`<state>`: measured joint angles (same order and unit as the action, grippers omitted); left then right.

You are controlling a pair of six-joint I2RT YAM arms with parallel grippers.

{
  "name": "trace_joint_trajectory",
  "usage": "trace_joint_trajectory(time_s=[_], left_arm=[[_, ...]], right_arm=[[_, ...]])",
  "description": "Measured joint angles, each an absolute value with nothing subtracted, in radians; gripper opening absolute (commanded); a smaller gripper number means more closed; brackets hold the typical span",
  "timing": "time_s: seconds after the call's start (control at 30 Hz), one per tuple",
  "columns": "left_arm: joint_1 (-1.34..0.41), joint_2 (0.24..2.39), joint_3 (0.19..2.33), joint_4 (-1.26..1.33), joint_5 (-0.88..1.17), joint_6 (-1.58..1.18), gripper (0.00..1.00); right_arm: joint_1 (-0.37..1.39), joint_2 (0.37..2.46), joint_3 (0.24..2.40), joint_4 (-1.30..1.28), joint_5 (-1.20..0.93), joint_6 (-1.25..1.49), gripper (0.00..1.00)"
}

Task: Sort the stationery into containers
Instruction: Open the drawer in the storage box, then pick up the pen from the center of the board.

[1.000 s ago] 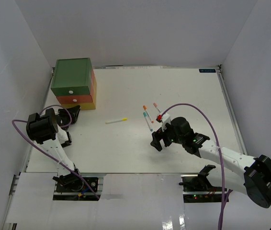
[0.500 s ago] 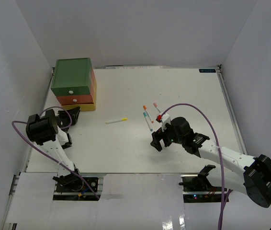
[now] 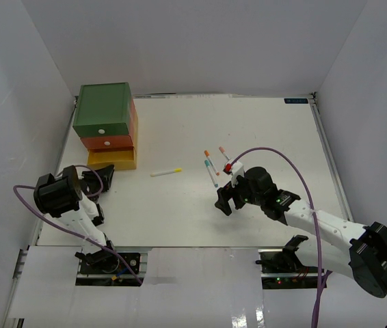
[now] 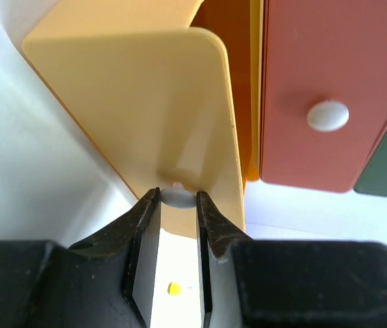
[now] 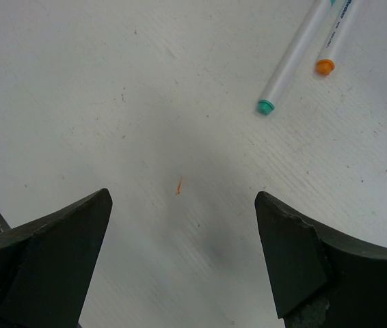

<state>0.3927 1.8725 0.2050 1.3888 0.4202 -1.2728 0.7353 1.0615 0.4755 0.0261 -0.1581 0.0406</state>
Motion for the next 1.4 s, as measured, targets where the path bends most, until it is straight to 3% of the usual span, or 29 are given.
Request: trace_joint_trajectory(time_s=[0.4,0.6,0.8,1.0,1.17,1.4], left_arm=[[0.411,1.766,0.064,1.374,0.431,-1.266,0.27],[0.414,1.766,0.061,1.364,0.436,-1.272,0.57],[0.418,1.668,0.053,1.329,0.450,-1.297,0.64],[0.418,1.363,0.051,1.309,0.474,-1.299,0.67],[0.422,0.929,0.056,1.042,0.529,-1.180,0.69],[0.392,0.920,0.210,0.530,0.628,-0.986,0.71]], right_arm=[[0.735,1.051,0.476,0.027,-0.160,0.041,0.91],[0.735,1.051,0.476,0.027,-0.160,0.041,0.92],[0.735,1.051,0.476,0.026,-0.160,0.041,0.91],[0.735,1.040,0.476,0.026,-0.160,0.041,0.91],[0.735,1.020,0.476,0.020,-0.161,0.042,0.92],[0.735,0.974,0.487,-0.012,-0.167,0.047,0.91]])
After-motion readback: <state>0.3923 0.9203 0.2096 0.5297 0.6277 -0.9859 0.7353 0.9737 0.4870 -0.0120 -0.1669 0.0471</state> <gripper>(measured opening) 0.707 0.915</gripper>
